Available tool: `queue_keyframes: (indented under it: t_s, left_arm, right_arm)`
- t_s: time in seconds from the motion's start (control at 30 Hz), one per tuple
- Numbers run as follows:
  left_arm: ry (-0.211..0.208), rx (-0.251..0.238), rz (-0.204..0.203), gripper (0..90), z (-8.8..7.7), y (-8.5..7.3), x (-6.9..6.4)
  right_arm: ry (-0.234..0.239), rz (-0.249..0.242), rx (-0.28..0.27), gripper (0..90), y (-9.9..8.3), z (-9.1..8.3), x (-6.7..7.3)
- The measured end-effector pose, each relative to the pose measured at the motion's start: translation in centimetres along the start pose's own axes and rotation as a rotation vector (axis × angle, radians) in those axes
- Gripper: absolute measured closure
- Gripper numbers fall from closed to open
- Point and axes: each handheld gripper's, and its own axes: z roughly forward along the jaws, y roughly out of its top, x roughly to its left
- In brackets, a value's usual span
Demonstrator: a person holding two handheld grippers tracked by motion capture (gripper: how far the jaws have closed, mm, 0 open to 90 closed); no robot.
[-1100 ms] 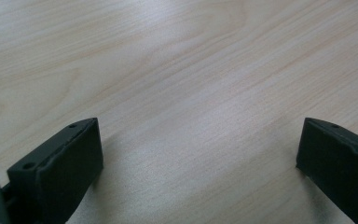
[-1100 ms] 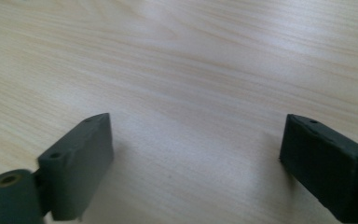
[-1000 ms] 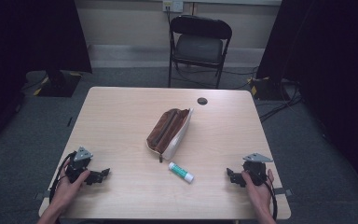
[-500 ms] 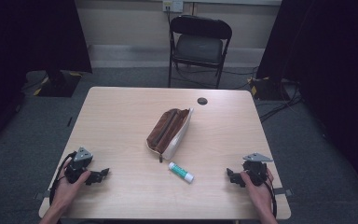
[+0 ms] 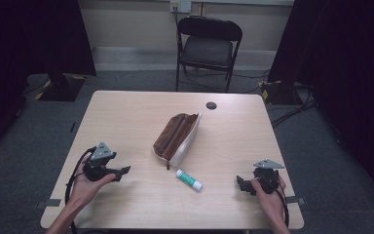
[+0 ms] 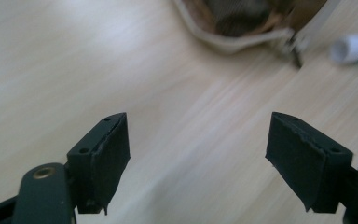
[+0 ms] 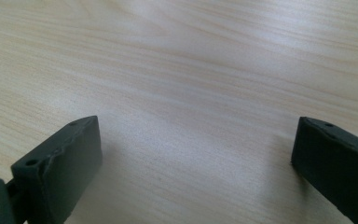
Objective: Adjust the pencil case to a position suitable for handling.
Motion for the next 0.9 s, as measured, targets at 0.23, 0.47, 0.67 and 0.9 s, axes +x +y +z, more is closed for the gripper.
queue_keyframes:
  t_s: [0.23,0.47,0.67,0.9]
  left_arm:
    - [-0.035,-0.014,0.030,27.7,3.2,2.5,-0.6]
    - [-0.037,-0.044,-0.029,29.8,6.1,3.5,0.4]
    - [-0.031,-0.033,-0.012,31.1,7.5,3.8,0.7]
    - [-0.008,-0.023,-0.032,30.7,9.3,4.2,1.1]
  right_arm:
    - [0.007,-0.012,0.002,0.6,0.0,0.0,0.0]
    - [0.015,-0.016,0.000,0.6,0.0,0.0,0.1]
    - [0.017,-0.018,0.000,0.6,0.0,0.0,0.1]
    - [0.019,-0.021,0.001,0.6,0.0,0.0,0.1]
